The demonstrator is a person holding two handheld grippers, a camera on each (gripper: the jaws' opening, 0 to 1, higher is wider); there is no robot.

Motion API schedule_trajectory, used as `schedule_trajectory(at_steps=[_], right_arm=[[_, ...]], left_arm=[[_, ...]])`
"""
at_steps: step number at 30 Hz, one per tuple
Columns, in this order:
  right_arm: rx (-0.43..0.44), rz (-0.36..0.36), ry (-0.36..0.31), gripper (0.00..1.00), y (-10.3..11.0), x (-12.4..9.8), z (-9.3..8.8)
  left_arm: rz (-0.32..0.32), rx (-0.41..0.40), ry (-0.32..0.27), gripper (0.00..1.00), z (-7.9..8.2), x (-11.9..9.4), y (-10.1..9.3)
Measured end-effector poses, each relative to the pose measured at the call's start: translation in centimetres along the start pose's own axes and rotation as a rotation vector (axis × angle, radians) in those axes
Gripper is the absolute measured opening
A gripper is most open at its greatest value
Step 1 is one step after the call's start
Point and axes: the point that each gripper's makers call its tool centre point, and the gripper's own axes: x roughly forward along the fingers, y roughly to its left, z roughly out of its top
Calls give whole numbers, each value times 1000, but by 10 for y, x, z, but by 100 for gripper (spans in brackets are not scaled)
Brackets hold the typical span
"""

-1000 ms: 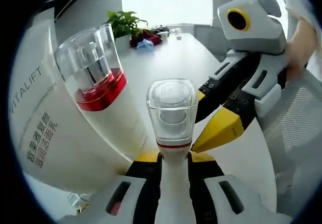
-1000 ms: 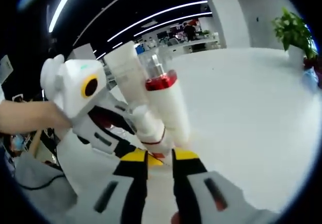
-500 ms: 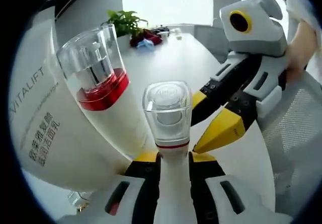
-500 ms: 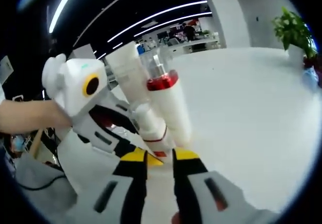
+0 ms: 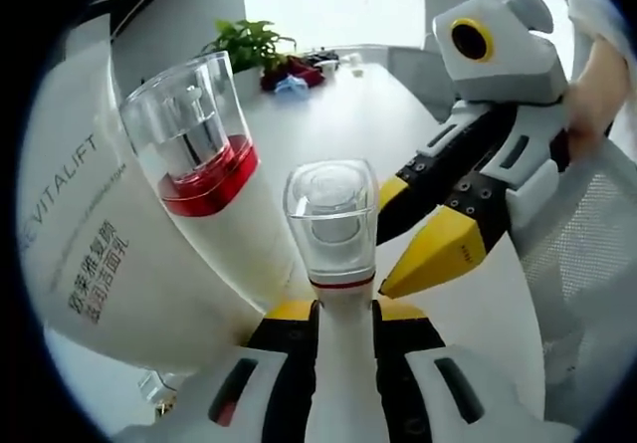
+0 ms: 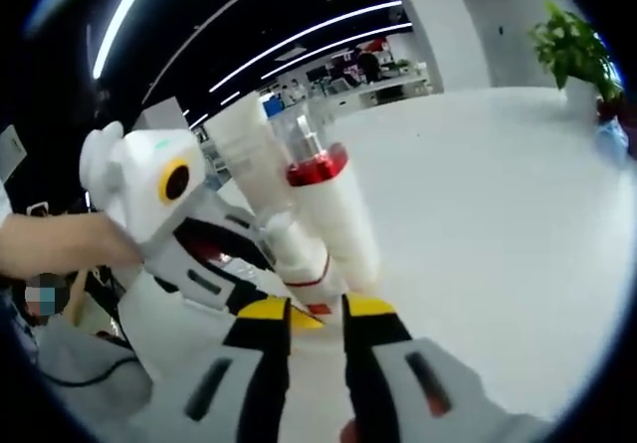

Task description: Arrange the skincare products in the storage area until every visible bottle or jar stands upright without overlapping.

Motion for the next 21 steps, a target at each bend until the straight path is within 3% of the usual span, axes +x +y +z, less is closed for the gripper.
schedule_trajectory(at_steps=[21], right_arm=[[15, 11, 3, 20, 2, 0, -2]], left_arm=[[8, -15, 3, 18, -2, -4, -2]])
